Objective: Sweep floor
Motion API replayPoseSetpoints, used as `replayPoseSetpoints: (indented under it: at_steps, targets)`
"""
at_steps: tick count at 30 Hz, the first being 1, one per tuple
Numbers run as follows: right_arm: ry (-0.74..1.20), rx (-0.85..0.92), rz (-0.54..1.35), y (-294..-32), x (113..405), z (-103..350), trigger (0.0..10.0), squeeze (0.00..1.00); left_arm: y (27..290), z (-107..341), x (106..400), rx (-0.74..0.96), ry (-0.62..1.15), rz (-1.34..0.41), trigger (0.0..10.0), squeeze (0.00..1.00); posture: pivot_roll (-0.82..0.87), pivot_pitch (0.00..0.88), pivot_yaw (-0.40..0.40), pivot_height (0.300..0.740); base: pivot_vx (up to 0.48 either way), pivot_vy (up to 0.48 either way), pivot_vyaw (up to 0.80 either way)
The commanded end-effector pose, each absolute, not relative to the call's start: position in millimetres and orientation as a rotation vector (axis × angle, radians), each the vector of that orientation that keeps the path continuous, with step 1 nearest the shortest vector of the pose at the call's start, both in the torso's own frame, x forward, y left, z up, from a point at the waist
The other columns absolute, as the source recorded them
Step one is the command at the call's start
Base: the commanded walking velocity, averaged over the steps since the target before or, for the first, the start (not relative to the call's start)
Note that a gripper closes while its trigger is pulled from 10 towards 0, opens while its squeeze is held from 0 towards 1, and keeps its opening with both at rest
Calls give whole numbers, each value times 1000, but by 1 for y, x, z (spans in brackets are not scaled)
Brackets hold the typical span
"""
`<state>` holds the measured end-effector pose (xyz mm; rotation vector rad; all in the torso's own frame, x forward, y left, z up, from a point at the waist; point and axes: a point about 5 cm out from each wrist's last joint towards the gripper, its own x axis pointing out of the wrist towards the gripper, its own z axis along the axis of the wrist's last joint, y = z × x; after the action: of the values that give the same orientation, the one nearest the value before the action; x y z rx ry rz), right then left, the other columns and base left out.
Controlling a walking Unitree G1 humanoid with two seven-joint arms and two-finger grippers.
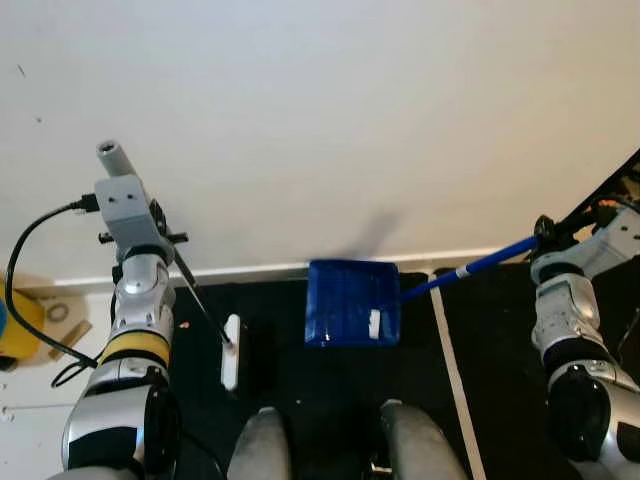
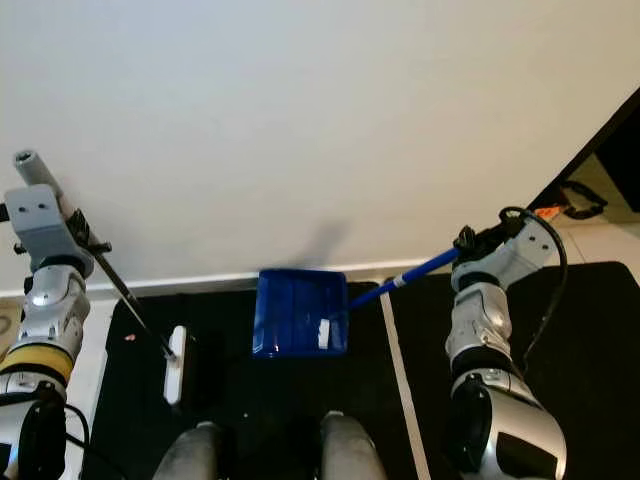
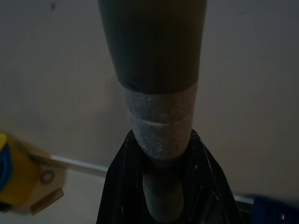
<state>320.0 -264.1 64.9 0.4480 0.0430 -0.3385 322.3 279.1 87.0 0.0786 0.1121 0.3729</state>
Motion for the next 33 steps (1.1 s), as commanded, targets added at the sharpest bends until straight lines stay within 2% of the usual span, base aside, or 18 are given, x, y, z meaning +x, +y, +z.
replayPoseSetpoints:
  at_steps: [1, 18, 33]
  targets:
    - [37, 469, -304, -256, 327, 70, 10000, 0, 289, 97, 323, 118, 67, 408, 10000, 0, 44, 80, -1, 740, 0, 0, 0]
    - [171, 399, -255, -242, 326, 55, 10000, 0, 294, 114, 326, 168, -20, 393, 10000, 0, 61, 173, -13, 740, 0, 0, 0]
    - [89, 448, -288, -242, 342, 77, 10000, 0, 283, 125, 334, 135, -99, 328, 10000, 0, 62, 208, -8, 740, 0, 0, 0]
